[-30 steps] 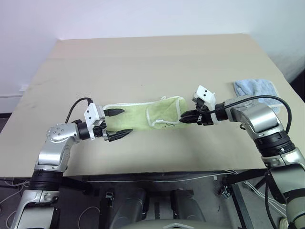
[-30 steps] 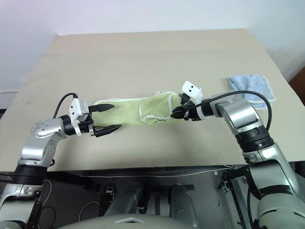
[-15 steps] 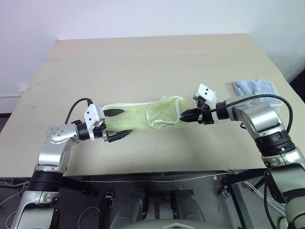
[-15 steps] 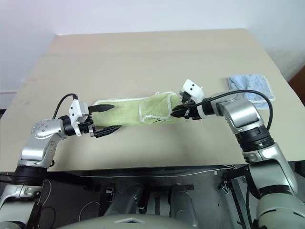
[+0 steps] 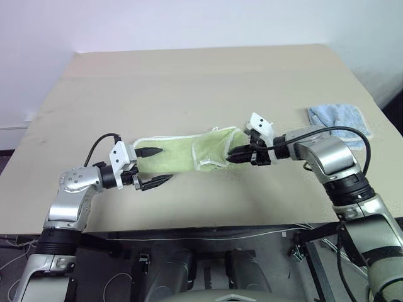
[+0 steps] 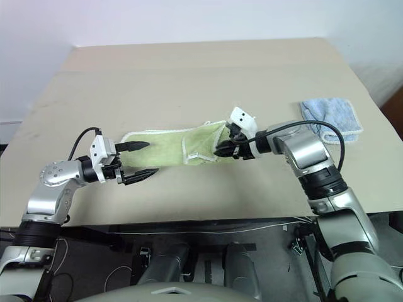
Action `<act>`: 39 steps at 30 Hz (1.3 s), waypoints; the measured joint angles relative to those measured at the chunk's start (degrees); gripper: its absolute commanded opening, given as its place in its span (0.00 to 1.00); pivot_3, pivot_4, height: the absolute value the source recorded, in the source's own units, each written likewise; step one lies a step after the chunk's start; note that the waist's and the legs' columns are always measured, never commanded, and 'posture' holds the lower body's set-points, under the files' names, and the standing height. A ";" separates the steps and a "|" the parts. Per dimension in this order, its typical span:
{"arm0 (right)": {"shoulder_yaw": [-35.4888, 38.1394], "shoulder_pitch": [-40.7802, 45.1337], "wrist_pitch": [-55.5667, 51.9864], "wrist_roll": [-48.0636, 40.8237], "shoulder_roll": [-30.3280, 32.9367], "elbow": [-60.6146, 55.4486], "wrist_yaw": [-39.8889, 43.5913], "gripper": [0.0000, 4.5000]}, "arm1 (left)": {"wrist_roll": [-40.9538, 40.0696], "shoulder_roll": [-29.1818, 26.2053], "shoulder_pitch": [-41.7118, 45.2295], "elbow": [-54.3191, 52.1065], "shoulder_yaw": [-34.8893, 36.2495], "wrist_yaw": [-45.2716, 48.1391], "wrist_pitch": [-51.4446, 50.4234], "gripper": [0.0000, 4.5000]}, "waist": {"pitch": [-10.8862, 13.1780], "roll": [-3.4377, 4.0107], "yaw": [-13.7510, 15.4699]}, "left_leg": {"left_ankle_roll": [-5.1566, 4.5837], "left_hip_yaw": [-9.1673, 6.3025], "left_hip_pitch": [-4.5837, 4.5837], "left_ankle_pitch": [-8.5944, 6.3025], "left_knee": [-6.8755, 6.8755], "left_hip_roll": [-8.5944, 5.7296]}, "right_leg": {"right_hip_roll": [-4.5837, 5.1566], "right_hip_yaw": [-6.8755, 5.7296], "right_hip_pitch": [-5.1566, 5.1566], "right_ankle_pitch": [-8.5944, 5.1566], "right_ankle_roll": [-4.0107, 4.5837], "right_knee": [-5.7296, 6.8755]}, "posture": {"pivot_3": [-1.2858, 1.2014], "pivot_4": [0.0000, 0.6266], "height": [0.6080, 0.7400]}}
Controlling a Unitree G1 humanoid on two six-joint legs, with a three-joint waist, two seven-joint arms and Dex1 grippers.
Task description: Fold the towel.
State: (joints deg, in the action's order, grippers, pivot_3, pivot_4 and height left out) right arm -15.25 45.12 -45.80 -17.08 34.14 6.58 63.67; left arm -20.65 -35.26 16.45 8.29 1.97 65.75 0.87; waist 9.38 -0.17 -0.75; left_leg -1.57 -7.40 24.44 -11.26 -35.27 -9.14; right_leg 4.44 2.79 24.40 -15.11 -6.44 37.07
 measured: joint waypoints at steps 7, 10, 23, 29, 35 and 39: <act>0.13 4.34 1.66 0.53 -6.72 7.03 -3.21 0.22 | 0.05 0.67 0.14 1.00 -0.06 0.00 0.84 1.00 | 0.00 0.00 -0.01 | 0.01 0.00 -0.03 0.01 0.00 0.00 | -0.01 -0.01 0.03 0.00 0.00 0.01 | 0.52 0.24 1.00; 1.48 6.87 2.99 0.70 -8.82 11.33 -5.87 0.22 | 0.08 0.88 0.24 1.06 -0.06 -0.06 0.87 1.00 | 0.00 0.00 -0.05 | 0.03 0.00 -0.03 0.03 0.00 -0.01 | -0.01 -0.01 0.03 0.00 0.00 0.03 | 0.52 0.24 1.00; 5.47 2.75 -2.06 -0.09 6.40 4.49 0.17 0.22 | 0.20 0.78 0.14 1.09 -0.06 -0.02 1.04 1.00 | 0.00 0.00 -0.37 | 0.03 -0.01 -0.02 0.02 0.05 -0.01 | 0.00 0.02 0.04 -0.03 0.06 0.07 | 0.52 0.24 1.00; 3.48 -0.95 -2.15 0.47 7.35 -0.13 0.09 0.22 | 0.26 0.78 0.38 1.09 -0.20 -0.06 0.87 1.00 | 0.00 0.00 0.06 | 0.04 -0.01 -0.02 0.02 0.00 -0.02 | 0.02 0.01 0.01 -0.03 0.06 0.05 | 0.52 0.24 1.00; 0.52 -3.07 0.22 2.60 7.26 -1.38 -0.68 0.22 | 0.24 0.77 1.32 0.97 -0.50 -0.06 0.66 1.00 | 0.00 0.00 0.07 | 0.04 -0.01 -0.02 0.02 0.01 -0.01 | 0.02 0.00 0.00 -0.03 0.06 0.05 | 0.52 0.24 1.00; -0.45 -3.51 1.76 3.52 6.41 -0.60 -0.73 0.22 | 0.24 0.66 1.32 0.49 -0.50 -0.14 0.48 1.00 | 0.00 0.00 -0.03 | 0.04 -0.01 -0.02 0.03 0.01 -0.01 | 0.01 0.00 0.01 -0.03 0.06 0.06 | 0.52 0.24 1.00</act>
State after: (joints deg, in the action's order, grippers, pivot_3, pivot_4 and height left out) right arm -15.70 41.61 -44.04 -13.57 40.54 5.99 62.93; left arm -20.41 -34.60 17.77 8.78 1.47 65.61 1.34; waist 9.38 -0.17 -0.78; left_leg -1.53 -7.42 24.42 -11.23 -35.27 -9.15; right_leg 4.44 2.79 24.41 -15.14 -6.38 37.13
